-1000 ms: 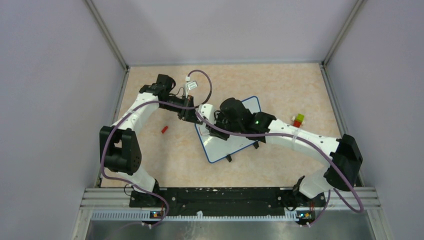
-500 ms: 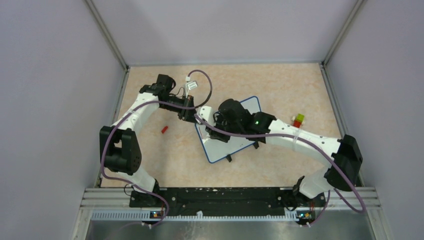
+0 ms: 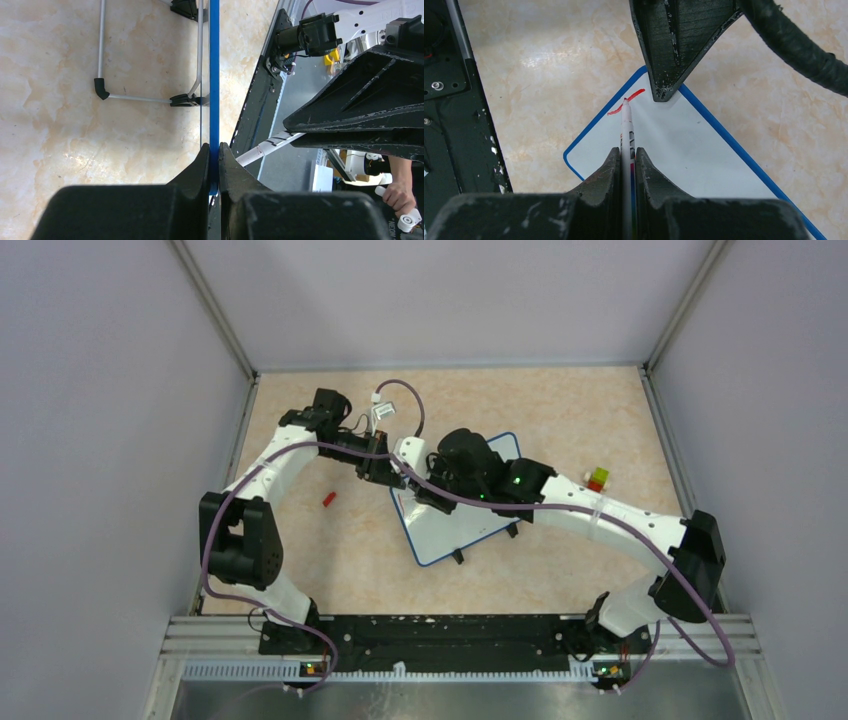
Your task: Write a sentence on the whiteboard
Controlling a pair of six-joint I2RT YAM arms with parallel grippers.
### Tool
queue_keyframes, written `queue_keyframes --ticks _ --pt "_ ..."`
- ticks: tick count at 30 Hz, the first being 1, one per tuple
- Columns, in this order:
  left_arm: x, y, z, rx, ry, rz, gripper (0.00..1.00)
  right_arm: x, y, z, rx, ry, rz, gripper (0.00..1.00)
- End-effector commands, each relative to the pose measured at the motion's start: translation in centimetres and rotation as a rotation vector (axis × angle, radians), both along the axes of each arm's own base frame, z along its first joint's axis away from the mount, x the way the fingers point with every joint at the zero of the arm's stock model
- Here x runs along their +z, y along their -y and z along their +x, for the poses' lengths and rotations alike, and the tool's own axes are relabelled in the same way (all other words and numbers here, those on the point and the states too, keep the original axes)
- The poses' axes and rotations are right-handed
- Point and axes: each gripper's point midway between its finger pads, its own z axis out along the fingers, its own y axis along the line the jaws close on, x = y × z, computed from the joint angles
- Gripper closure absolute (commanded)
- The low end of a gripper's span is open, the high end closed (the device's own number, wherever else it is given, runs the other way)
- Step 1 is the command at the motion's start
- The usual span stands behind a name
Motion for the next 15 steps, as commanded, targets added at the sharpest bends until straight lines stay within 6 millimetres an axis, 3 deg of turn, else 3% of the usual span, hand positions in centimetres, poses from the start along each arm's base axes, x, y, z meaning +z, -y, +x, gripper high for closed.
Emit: queue_keyframes --ticks 1,15 --pt "1.7 0.4 -0.1 -0.009 0.024 -0.038 1.0 3.3 -1.1 0.9 -0.04 0.055 0.089 1.0" --pt "1.5 0.4 -0.2 -0.01 0.02 -0.033 1.0 2.5 -1.5 1.9 -0.051 0.086 0.066 1.0"
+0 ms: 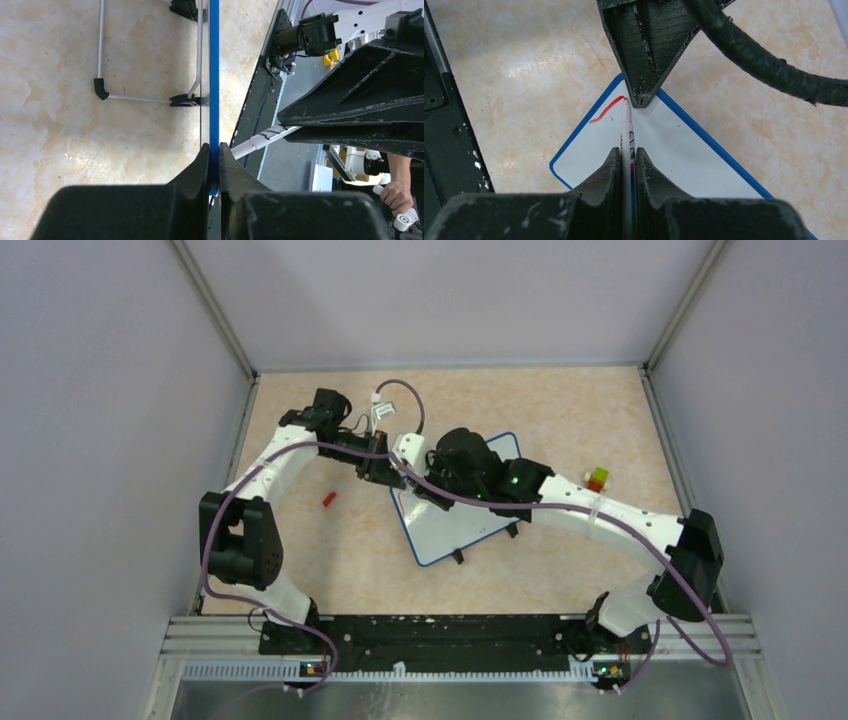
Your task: Write a sentence on the whiteboard
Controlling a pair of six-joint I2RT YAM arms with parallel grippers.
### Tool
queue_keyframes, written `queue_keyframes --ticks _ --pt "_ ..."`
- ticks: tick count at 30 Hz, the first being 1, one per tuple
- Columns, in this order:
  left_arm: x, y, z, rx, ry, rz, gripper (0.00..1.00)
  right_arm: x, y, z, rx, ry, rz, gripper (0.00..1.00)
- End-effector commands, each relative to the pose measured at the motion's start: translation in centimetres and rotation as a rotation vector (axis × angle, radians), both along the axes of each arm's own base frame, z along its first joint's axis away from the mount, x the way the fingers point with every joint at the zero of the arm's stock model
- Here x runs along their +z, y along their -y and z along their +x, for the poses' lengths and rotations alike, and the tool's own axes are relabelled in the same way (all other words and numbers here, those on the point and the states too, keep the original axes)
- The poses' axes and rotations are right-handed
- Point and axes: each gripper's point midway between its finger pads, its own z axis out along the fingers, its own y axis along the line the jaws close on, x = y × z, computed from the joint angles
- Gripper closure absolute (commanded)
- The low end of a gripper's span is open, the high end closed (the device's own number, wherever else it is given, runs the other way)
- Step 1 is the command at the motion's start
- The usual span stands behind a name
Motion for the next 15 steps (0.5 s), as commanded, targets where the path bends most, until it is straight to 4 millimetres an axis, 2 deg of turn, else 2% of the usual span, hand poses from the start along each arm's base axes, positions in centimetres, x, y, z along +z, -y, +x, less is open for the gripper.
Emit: queue_keyframes --ticks 1,6,15 --pt "1.5 0.4 -0.2 -0.009 0.023 -0.033 1.0 2.1 -1.4 0.8 -0.002 0.055 0.053 1.0" --pt "1.5 0.4 -0.1 -0.007 0.02 -0.03 1.0 1.3 -0.7 1.1 -0.019 0.073 0.024 1.0" --pt "1.3 0.4 0.0 -0.005 0.019 -0.025 1.0 0.4 1.8 1.8 -0.082 0.073 -0.008 1.0"
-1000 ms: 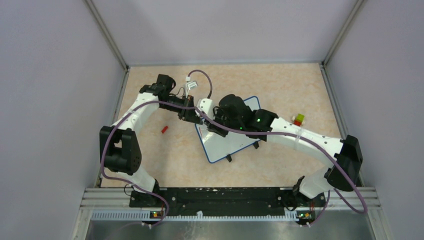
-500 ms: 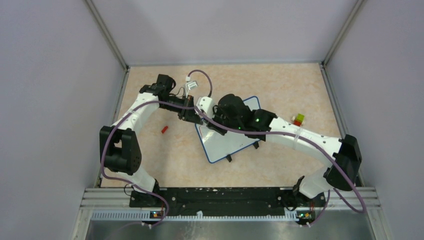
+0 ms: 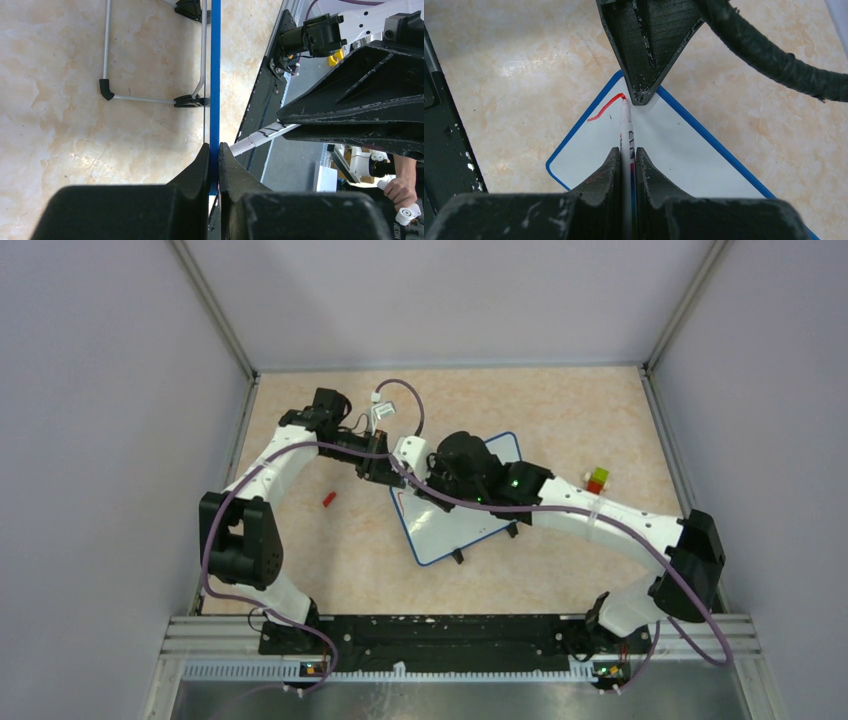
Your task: Write a sentence on the whiteboard
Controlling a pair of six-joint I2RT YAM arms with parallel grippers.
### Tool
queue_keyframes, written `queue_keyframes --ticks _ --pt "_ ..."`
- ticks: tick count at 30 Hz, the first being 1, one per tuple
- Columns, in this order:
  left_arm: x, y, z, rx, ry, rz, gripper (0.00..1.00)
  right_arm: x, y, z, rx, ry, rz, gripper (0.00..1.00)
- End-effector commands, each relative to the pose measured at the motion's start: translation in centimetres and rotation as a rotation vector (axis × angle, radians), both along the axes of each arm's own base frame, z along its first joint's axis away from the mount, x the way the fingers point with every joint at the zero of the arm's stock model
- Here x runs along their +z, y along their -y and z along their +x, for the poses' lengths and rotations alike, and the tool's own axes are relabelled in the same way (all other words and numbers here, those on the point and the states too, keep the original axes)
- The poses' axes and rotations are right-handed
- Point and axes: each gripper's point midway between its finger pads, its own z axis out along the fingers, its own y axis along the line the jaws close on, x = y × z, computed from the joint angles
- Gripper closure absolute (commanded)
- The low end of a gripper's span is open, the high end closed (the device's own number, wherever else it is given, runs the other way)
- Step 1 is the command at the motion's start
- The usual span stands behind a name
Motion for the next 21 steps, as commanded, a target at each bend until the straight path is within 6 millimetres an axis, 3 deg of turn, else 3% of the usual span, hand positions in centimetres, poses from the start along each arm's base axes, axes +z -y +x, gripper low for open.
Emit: queue_keyframes --ticks 1,8,21 --pt "1.4 0.4 -0.3 -0.008 0.004 -0.032 1.0 0.9 1.8 1.1 -0.059 0.052 0.006 1.0" --pt "1.2 0.4 -0.2 -0.007 0.0 -0.029 1.0 -0.2 2.3 0.3 -0.031 0.03 -0.021 1.0" --pt "1.2 0.4 -0.1 -0.007 0.001 -0.03 1.0 -1.4 -0.5 -2.1 0.083 -0.022 -0.027 1.0"
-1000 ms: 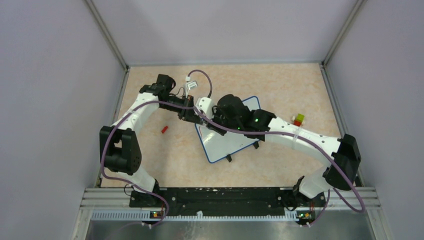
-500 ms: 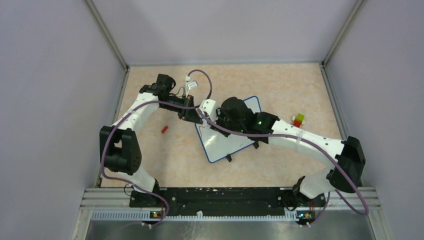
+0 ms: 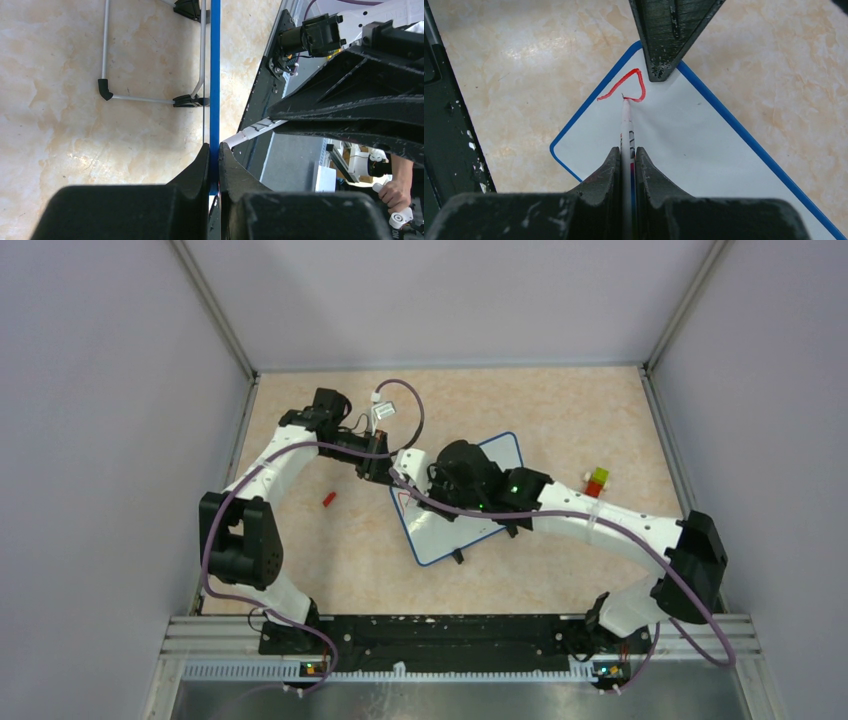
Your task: Write a sentence on the whiteboard
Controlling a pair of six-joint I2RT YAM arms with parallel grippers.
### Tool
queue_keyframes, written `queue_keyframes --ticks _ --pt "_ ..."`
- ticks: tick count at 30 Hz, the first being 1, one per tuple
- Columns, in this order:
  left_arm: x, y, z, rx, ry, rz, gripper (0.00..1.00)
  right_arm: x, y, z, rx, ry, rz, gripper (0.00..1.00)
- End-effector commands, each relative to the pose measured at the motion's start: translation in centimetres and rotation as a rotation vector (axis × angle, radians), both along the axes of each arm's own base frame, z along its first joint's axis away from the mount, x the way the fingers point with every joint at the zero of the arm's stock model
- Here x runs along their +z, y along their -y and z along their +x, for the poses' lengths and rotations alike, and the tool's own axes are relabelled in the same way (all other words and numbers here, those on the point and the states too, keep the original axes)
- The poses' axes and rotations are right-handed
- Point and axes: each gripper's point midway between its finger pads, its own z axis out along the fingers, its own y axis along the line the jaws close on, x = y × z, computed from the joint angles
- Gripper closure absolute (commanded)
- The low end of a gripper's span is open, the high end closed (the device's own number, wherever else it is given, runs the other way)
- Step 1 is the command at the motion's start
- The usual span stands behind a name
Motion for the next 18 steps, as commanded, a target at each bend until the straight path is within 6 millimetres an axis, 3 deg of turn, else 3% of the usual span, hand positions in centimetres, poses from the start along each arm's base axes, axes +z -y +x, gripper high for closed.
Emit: queue_keyframes --ticks 1,9,18 --pt "1.1 0.4 -0.1 -0.007 0.004 -0.029 1.0 0.2 -1.5 -0.7 0.045 -0.002 0.011 1.0" --pt "1.1 0.4 -0.1 -0.007 0.003 -0.028 1.0 0.3 -2.5 -0.9 0.06 0.004 0.009 1.0" --pt "1.0 0.4 -0.1 -0.009 0.004 -0.025 1.0 3.0 -1.0 -1.5 0.069 0.002 0.055 1.0"
